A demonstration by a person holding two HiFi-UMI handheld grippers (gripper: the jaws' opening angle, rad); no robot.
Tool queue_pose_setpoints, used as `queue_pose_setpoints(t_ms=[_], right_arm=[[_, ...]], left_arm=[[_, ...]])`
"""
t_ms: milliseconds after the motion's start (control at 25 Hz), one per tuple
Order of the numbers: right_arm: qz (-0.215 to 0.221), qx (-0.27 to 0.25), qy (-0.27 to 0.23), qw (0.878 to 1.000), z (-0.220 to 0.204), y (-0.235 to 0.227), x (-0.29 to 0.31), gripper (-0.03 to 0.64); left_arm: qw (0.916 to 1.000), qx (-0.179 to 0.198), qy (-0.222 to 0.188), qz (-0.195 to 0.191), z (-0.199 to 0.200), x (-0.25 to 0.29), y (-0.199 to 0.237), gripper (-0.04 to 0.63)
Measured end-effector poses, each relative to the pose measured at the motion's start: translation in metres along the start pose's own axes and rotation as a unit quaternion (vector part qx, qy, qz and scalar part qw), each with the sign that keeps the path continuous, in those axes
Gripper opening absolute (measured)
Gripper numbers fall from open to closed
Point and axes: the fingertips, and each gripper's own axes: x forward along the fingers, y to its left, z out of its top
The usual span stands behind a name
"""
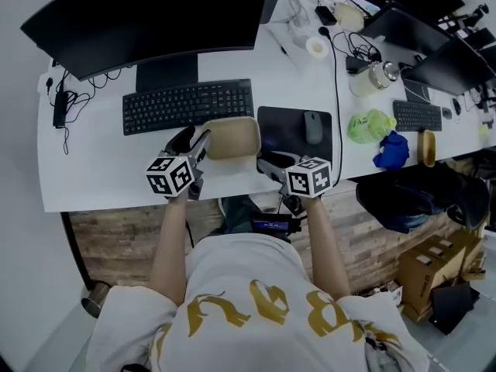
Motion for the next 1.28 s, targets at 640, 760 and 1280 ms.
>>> queue_pose_setpoints(t_ms=[640,760,1280], right_arm=[[0.035,0.039,0.011,0.999,-0.008,-0.007,0.017,0.105],[0.040,0.039,0.011,0.998,-0.008,-0.006,0.016,0.069],[0.045,0.029,0.005,0.999,-0.003,-0.001,0.010,0.052]], left_arm=[[0.9994,-0.012,0.031,0.007,-0.017,0.018,0.013,0.215],[0.9990,-0.012,0.042,0.009,-0.023,0.021,0.012,0.206],[0.9991,0.003,0.041,0.012,-0.020,0.020,0.002,0.183]])
